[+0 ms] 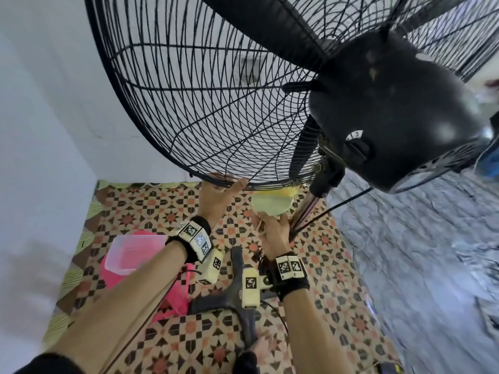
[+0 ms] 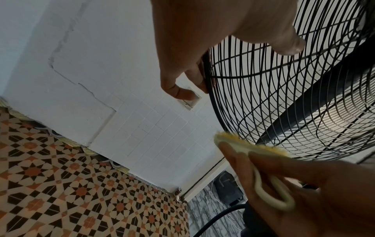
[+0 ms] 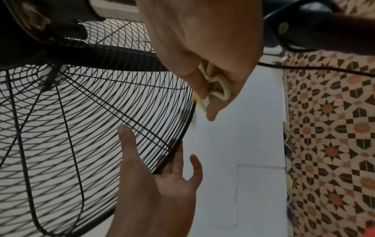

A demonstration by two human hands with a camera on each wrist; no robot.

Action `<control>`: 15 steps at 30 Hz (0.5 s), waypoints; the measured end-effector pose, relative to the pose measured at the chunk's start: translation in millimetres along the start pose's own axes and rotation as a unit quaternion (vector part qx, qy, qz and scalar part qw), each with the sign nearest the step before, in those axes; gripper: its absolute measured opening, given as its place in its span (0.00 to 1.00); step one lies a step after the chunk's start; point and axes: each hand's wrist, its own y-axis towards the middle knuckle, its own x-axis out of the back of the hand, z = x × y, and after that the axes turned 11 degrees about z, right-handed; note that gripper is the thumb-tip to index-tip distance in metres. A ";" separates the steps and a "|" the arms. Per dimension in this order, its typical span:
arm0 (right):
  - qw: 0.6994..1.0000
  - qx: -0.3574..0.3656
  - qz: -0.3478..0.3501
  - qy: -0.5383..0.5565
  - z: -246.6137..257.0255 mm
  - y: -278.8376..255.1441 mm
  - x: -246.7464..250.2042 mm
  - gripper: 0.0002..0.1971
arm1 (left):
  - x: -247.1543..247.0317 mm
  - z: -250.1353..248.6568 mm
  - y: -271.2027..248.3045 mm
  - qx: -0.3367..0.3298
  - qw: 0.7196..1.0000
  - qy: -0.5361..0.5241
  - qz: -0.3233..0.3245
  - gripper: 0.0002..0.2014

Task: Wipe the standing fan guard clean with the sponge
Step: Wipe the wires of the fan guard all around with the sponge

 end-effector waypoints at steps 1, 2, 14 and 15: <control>1.000 -0.015 -0.008 0.023 -0.1 4.5 -1.8 0.24 | -0.7 -0.7 -1.3 -0.004 1.000 -0.004 0.003 0.44; 0.999 -0.036 -0.028 0.001 0.8 6.3 -5.2 0.19 | -1.8 0.0 -1.5 -0.006 1.000 -0.006 0.003 0.46; 0.987 -0.018 -0.116 -0.108 -12.0 14.0 -25.2 0.11 | -0.8 -2.5 -1.9 -0.077 0.997 0.017 0.001 0.36; 0.981 -0.007 -0.146 -0.129 -18.9 20.1 -23.1 0.14 | -2.1 -1.7 -1.8 -0.074 0.997 0.018 0.005 0.42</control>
